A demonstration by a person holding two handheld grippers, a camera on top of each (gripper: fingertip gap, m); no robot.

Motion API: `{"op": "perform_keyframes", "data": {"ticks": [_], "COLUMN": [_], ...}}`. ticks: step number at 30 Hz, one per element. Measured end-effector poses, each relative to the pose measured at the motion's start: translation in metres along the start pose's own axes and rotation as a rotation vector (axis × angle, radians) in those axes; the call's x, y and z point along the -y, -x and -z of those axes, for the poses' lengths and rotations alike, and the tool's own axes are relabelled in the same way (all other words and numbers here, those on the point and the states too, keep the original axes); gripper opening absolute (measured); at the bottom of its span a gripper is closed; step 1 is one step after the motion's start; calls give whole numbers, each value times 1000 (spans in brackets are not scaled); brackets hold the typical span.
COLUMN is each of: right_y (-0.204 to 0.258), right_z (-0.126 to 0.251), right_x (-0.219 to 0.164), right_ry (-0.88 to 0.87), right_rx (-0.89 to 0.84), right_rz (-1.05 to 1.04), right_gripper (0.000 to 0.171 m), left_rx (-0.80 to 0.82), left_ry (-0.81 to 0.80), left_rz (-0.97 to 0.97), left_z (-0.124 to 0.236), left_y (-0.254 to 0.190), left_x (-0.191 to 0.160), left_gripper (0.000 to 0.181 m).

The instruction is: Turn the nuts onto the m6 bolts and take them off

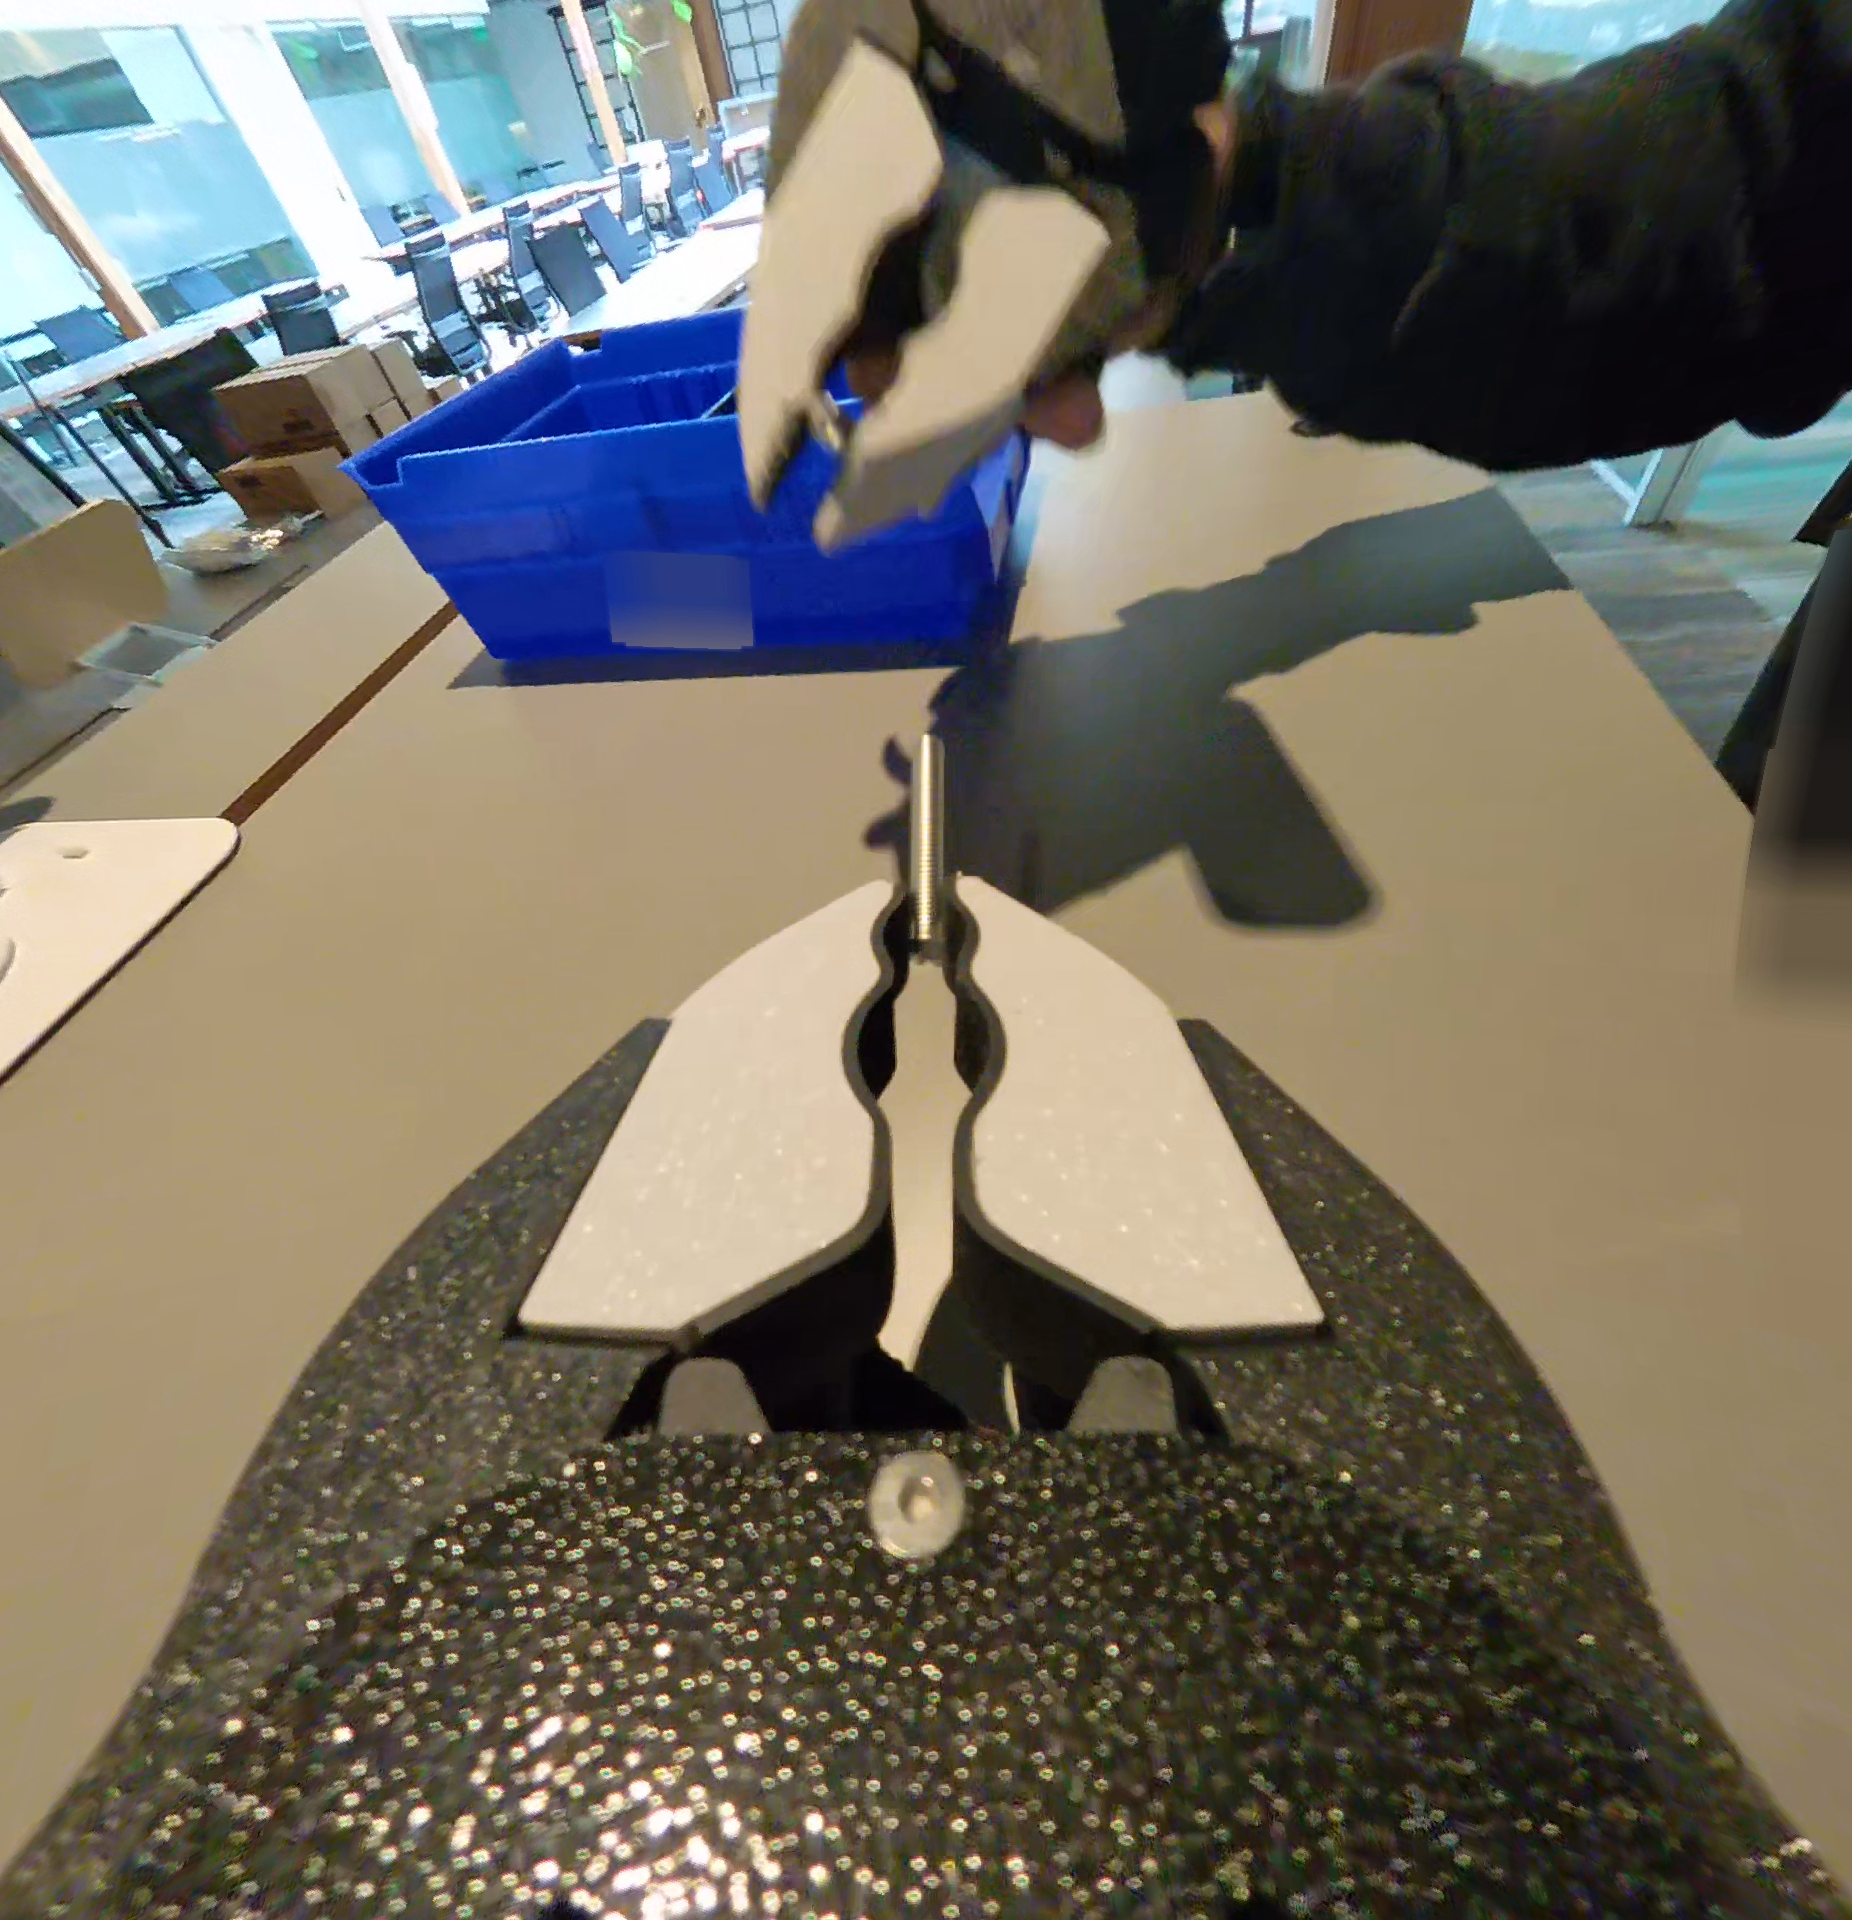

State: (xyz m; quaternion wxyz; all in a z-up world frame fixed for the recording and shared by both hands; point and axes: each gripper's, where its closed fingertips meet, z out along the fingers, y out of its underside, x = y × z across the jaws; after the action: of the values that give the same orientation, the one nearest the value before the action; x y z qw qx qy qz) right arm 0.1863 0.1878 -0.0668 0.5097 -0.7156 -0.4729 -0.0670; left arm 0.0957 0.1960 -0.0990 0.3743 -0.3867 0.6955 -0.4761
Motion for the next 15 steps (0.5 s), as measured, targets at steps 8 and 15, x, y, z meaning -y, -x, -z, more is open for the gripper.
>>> {"op": "perform_keyframes", "data": {"ticks": [8, 15], "right_y": [-89, -40], "right_z": [118, 116], "right_x": [-122, -225], "right_ry": [277, 657], "right_rx": [-266, -50], "right_rz": [-476, -722], "right_gripper": [10, 10], "left_rx": [-6, -14], "left_ry": [4, 0], "left_rz": [-21, -6], "left_z": [-3, -8], "left_y": [-4, -6], "left_x": [3, 1], "left_gripper": [5, 5]}}
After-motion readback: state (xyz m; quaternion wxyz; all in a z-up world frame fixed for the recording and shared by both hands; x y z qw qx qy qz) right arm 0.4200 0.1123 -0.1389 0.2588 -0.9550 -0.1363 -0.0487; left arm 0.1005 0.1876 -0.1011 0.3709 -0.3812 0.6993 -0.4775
